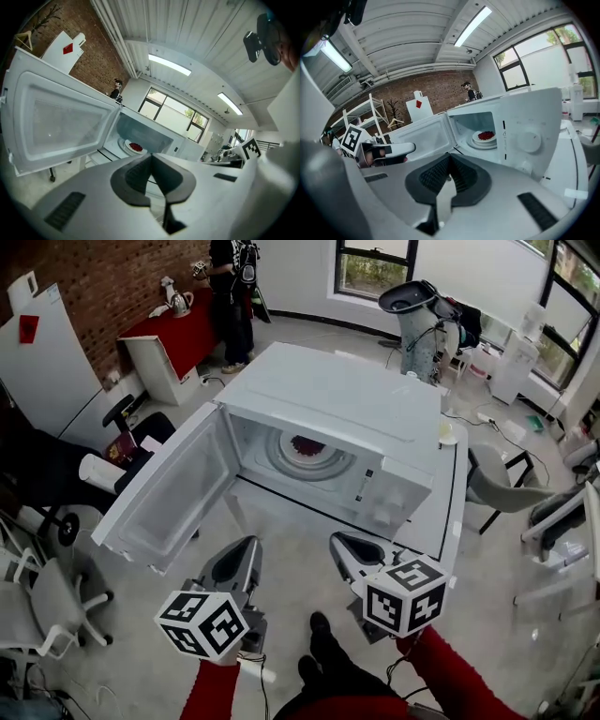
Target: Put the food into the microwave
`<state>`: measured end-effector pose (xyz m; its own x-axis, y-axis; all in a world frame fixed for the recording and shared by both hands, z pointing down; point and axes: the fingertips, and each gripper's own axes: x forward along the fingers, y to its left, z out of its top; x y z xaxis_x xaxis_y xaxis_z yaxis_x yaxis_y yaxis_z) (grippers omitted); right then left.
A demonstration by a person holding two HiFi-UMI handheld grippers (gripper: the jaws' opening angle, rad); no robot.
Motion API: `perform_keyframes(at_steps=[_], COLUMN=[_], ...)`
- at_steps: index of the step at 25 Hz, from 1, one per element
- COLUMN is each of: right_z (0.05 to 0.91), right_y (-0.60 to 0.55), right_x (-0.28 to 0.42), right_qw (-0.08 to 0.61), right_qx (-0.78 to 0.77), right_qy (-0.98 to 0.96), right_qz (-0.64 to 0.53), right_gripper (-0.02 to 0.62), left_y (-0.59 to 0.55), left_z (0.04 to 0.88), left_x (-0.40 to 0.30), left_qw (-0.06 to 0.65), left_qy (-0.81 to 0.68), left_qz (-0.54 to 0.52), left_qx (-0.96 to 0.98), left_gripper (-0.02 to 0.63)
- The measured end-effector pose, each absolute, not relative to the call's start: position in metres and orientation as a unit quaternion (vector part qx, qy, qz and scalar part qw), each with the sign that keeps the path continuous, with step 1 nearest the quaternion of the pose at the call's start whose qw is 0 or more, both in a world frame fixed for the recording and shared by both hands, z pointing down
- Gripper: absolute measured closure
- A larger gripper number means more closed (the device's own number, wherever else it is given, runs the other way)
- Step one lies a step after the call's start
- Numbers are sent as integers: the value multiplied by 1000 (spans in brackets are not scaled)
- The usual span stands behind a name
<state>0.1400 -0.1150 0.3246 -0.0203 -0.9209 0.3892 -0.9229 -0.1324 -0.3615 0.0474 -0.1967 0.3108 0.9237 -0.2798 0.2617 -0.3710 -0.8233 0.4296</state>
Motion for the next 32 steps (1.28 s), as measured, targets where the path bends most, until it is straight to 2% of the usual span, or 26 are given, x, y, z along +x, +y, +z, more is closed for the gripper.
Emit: perform_keyframes(at_steps=[8,32], right_z=[314,304], right_y=[-75,-5], right_x=[121,58], right_qw=[-29,-41], right_qx=[696,658], right_qy=[-668,-713], right_qz=[263,238], right_gripper=[582,583], left_y=[-148,-73], left_z=[314,298], left_x=[8,-73], left_qw=[242,163], left_qy=[-173,-251], left_qz=[96,73], left_qx=[950,951], left_gripper=[597,597])
